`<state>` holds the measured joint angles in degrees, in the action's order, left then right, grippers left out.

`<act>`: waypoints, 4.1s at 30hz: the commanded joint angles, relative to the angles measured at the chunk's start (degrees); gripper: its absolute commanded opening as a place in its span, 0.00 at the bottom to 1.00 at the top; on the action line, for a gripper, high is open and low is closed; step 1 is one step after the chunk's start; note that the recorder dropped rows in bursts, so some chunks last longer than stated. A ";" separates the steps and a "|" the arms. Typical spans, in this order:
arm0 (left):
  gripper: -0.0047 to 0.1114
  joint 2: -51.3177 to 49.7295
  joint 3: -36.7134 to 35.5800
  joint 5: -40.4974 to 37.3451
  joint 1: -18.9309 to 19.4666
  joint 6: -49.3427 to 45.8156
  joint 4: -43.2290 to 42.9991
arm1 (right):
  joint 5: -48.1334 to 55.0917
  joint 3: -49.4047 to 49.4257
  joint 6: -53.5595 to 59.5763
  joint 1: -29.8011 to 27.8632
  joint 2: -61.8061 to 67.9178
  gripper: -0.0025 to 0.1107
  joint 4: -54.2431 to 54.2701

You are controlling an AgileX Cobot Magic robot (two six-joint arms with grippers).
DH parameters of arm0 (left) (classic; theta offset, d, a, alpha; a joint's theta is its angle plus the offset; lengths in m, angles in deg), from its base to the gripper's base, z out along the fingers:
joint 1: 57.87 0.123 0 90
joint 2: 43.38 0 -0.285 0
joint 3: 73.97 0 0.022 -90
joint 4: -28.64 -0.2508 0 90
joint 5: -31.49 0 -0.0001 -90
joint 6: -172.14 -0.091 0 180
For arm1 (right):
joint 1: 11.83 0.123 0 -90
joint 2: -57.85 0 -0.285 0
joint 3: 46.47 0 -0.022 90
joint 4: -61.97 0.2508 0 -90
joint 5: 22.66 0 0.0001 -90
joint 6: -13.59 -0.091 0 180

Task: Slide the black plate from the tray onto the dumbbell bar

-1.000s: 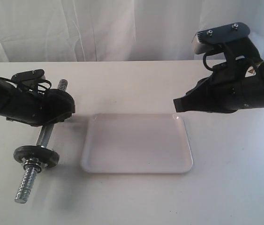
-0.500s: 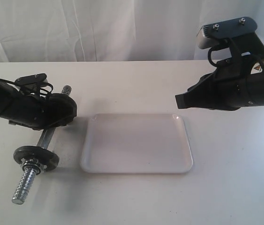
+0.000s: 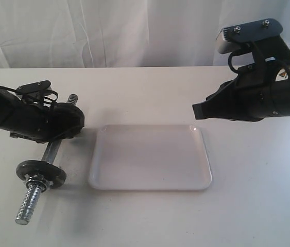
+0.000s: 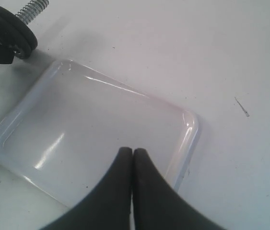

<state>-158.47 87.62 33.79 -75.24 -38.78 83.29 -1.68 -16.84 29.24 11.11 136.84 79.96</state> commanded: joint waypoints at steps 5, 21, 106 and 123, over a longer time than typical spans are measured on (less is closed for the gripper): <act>0.35 1.38 1.26 -1.14 -0.03 0.78 2.93 | -0.08 0.35 -0.07 -0.05 -0.58 0.02 0.14; 0.46 1.38 1.26 -1.99 -0.03 0.78 4.02 | 0.14 0.35 -0.07 -0.05 -0.58 0.02 0.14; 0.04 71.34 -32.15 -6.92 0.00 -10.05 -9.19 | -4.23 47.58 -11.95 -20.21 -65.53 0.02 -9.66; 0.04 71.34 -32.15 -6.92 0.00 -10.05 -9.19 | -4.05 47.58 -12.12 -20.21 -67.09 0.02 -12.25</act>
<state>-87.55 55.81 27.44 -75.24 -48.81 73.76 -5.43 30.45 17.34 -8.89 70.07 68.17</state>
